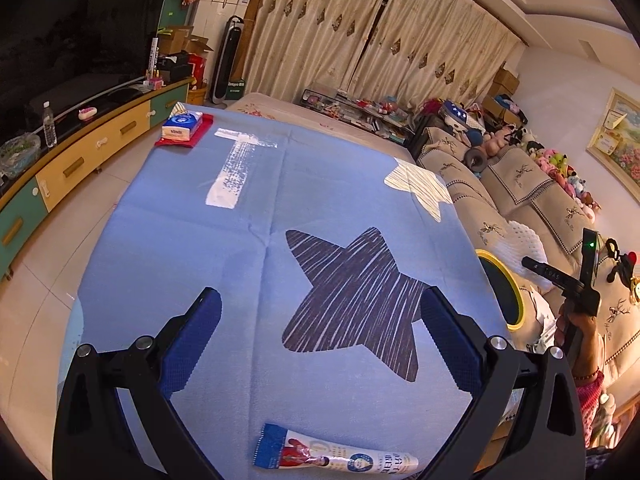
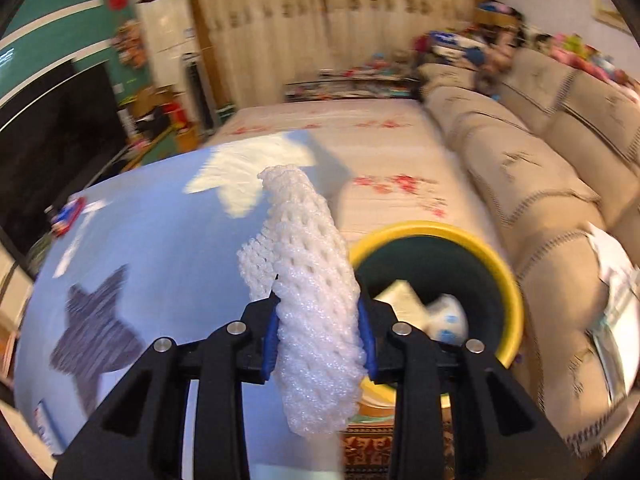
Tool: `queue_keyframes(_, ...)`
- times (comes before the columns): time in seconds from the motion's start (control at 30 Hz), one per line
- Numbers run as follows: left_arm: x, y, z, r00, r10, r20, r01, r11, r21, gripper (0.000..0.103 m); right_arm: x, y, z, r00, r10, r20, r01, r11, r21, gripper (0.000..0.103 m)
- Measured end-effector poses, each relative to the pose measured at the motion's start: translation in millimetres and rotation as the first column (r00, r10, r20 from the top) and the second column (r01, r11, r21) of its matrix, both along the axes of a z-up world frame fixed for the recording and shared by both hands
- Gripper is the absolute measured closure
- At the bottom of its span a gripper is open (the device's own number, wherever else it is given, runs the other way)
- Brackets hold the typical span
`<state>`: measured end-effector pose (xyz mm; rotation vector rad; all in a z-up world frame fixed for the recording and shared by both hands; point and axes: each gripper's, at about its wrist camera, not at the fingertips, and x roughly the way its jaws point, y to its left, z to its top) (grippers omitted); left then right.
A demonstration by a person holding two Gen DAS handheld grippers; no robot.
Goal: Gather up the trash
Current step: 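Carry the mesh sleeve over the bin and open the right gripper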
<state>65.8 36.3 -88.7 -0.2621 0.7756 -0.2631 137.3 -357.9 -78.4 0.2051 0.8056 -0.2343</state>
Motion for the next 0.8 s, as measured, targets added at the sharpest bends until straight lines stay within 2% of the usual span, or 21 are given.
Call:
queue_keyframes(0.23, 9.5, -20.7, -0.5, 1.000, -0.023, -0.018, 0.023, 1.000, 0.016, 0.005, 11.4, -61.7, -52.0, 0.989, -0.107, -0.106, 0.109, 0.994, 0.017, 0.071)
queue_keyframes(0.43, 12.3, -39.6, 1.1, 0.999, -0.048, -0.023, 0.049, 0.998, 0.044, 0.005, 24.7, -82.0, -90.9, 0.979, -0.139, -0.152, 0.147, 0.988, 0.048, 0.070)
queue_keyframes(0.67, 15.0, -56.8, 0.9, 0.997, -0.070, -0.033, 0.072, 0.995, 0.063, 0.005, 31.5, -90.5, -106.4, 0.974, -0.150, -0.170, 0.160, 0.986, 0.044, 0.065)
queue_keyframes(0.77, 15.6, -62.3, 0.1, 0.996, -0.080, -0.038, 0.082, 0.994, 0.069, 0.005, 33.3, -90.4, -107.6, 0.971, -0.162, -0.175, 0.168, 0.986, 0.020, 0.059)
queue_keyframes(0.8, 15.7, -64.8, 0.1, 0.996, -0.083, -0.038, 0.086, 0.994, 0.072, 0.005, 33.4, -89.3, -107.1, 0.971, -0.166, -0.174, 0.171, 0.985, 0.011, 0.053)
